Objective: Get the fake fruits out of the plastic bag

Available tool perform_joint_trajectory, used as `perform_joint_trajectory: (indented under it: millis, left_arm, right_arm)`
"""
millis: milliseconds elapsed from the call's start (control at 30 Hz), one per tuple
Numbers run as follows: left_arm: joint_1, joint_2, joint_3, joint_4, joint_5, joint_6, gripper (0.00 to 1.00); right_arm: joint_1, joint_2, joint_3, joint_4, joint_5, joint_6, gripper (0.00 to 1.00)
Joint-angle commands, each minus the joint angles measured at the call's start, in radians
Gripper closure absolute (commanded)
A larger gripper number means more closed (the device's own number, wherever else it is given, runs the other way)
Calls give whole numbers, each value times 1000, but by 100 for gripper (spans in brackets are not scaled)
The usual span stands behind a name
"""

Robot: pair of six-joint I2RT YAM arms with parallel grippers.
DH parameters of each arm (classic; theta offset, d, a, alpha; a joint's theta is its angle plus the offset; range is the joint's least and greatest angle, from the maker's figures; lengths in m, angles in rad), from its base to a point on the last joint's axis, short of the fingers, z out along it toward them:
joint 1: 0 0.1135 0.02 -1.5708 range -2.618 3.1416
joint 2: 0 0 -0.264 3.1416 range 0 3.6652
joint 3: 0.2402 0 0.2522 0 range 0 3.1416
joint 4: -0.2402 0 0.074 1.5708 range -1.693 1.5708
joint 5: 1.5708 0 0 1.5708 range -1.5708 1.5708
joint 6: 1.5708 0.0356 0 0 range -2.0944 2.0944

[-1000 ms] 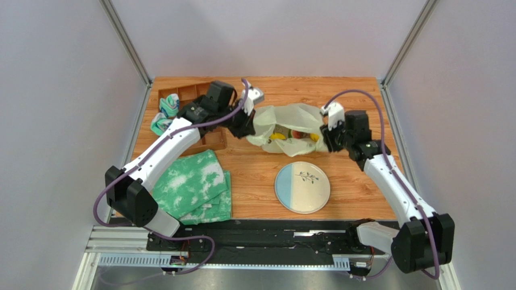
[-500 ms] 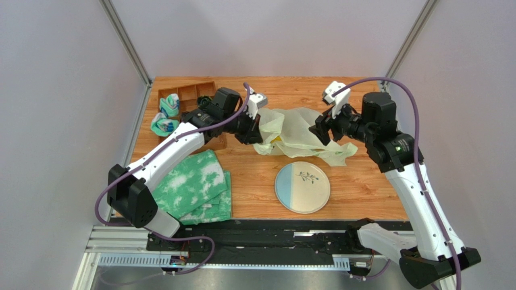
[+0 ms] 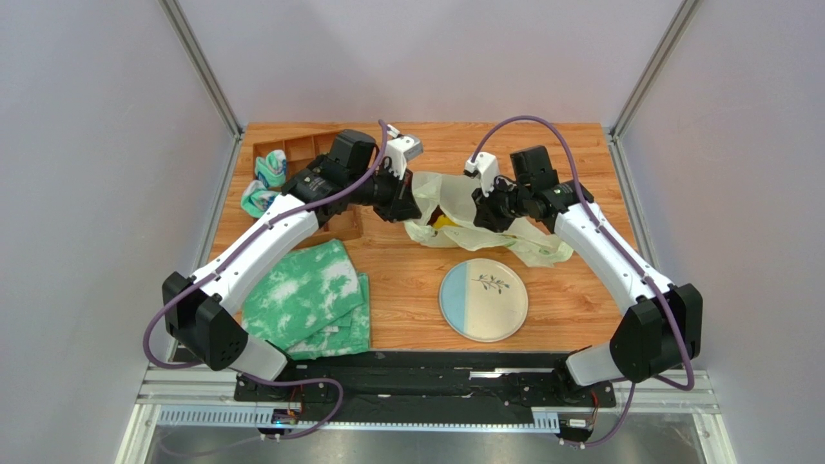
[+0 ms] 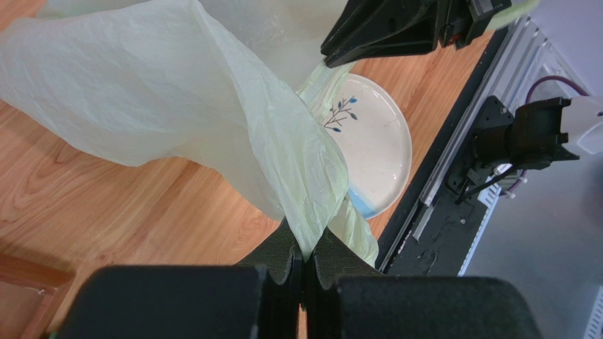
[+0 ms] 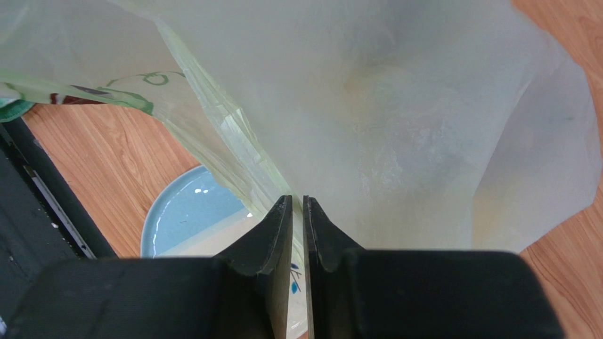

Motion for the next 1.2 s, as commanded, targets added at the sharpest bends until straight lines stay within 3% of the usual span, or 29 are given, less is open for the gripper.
perform_joint_trajectory:
  millis: [0,133,400,600,767,900,1033,1167]
  left_arm:
    - [47,-37,-14,26,34,-65,100]
    - [112,-6,3,74,145,-170,100]
    - [122,34,66,91,232,-154,100]
    - [122,14,50,75,230,-117,100]
    - [124,-3,57,78,241,-102,100]
    - [122,11,49,101,249,-103,100]
    - [122,21,20,120,262,-119,100]
    - [122,24,6,129,267,-131,100]
  right_arm:
    - [24,-55,44,47,-77,45,87]
    - [96,-109,-9,22,-81,16,90]
    - [133,-31,-31,153,178,-18,97]
    - [89,146,57,288,442,-25,100]
    - [-40,282,139,400,635,-39,100]
    - [-127,282,166,421,689,-103,100]
    - [-137,197,60,325,626,-117,99]
    - [-92,69,-44,240,577,-71,84]
